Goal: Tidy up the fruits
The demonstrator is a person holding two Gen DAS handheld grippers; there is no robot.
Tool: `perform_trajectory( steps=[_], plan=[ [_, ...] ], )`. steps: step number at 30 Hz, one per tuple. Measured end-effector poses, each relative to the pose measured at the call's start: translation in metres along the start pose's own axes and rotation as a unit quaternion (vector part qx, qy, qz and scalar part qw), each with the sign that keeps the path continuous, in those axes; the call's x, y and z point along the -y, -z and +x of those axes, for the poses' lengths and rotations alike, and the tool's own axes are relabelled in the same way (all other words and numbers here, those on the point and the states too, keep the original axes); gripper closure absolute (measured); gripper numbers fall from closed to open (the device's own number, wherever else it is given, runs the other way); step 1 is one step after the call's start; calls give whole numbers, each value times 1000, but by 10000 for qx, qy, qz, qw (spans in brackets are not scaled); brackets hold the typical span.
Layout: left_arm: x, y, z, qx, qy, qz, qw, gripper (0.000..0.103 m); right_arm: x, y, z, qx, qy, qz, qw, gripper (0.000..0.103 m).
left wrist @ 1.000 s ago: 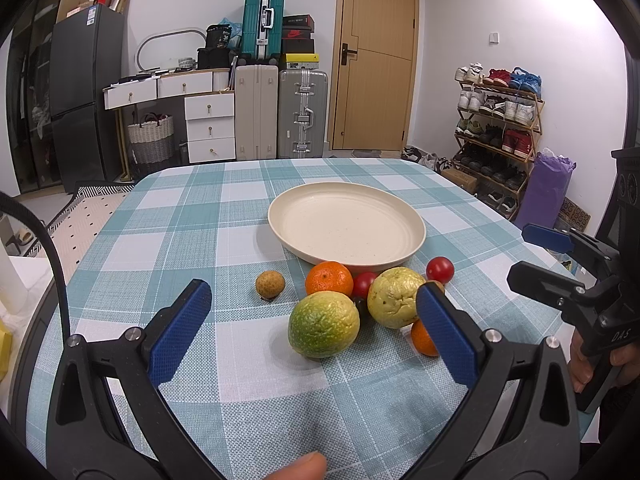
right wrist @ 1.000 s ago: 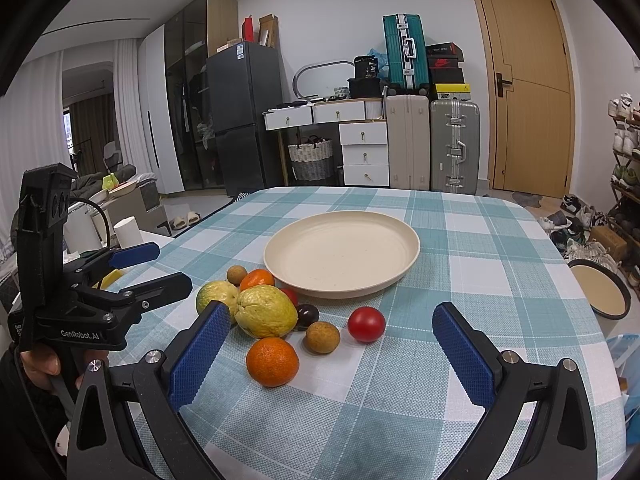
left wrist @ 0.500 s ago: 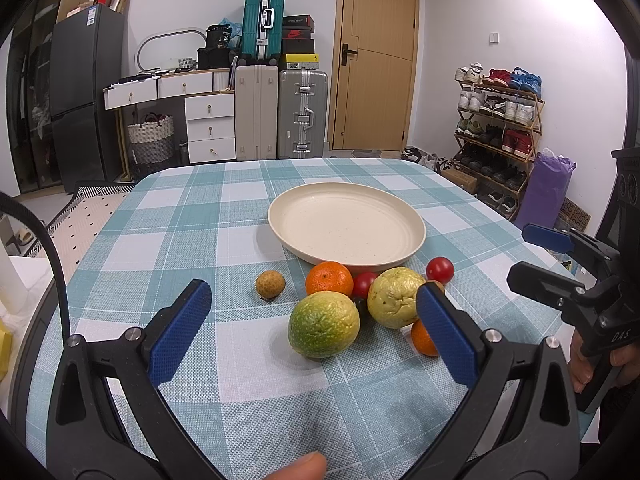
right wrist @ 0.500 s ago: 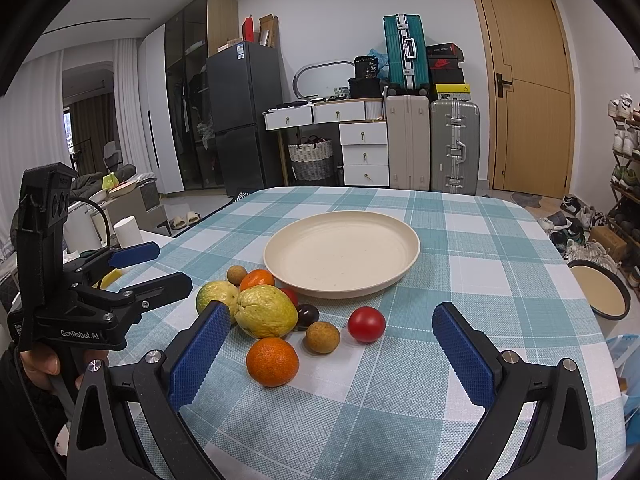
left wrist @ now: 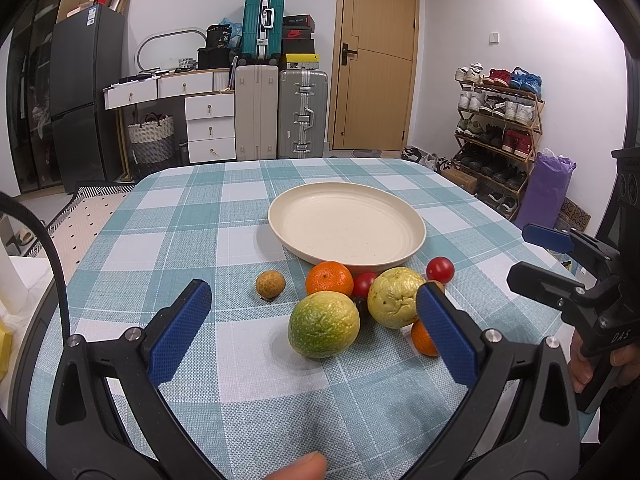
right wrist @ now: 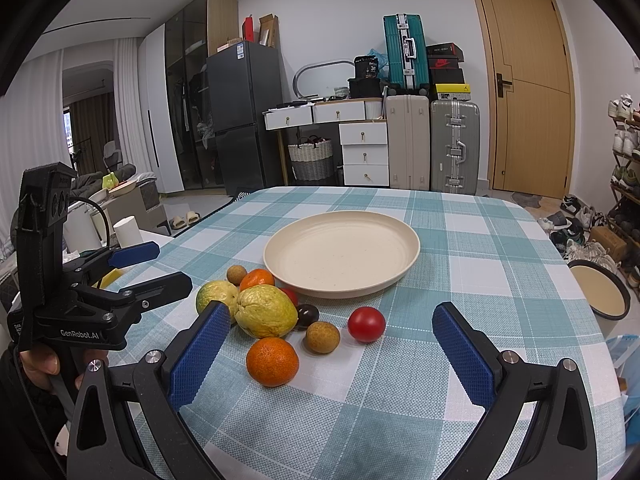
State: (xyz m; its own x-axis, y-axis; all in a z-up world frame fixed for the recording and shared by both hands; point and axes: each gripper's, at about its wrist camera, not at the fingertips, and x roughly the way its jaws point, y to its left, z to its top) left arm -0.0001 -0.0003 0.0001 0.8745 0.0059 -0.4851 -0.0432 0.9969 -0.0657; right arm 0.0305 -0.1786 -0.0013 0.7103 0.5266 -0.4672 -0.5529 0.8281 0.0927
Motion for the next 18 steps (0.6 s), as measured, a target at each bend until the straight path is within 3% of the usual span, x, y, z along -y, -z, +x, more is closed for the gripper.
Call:
perform_trajectory(
  steps=[18],
  plan=[
    [0, 0, 0, 3, -5, 0, 10000, 1, 1, 1, 0, -11, 16, -20, 10000, 0]
  ],
)
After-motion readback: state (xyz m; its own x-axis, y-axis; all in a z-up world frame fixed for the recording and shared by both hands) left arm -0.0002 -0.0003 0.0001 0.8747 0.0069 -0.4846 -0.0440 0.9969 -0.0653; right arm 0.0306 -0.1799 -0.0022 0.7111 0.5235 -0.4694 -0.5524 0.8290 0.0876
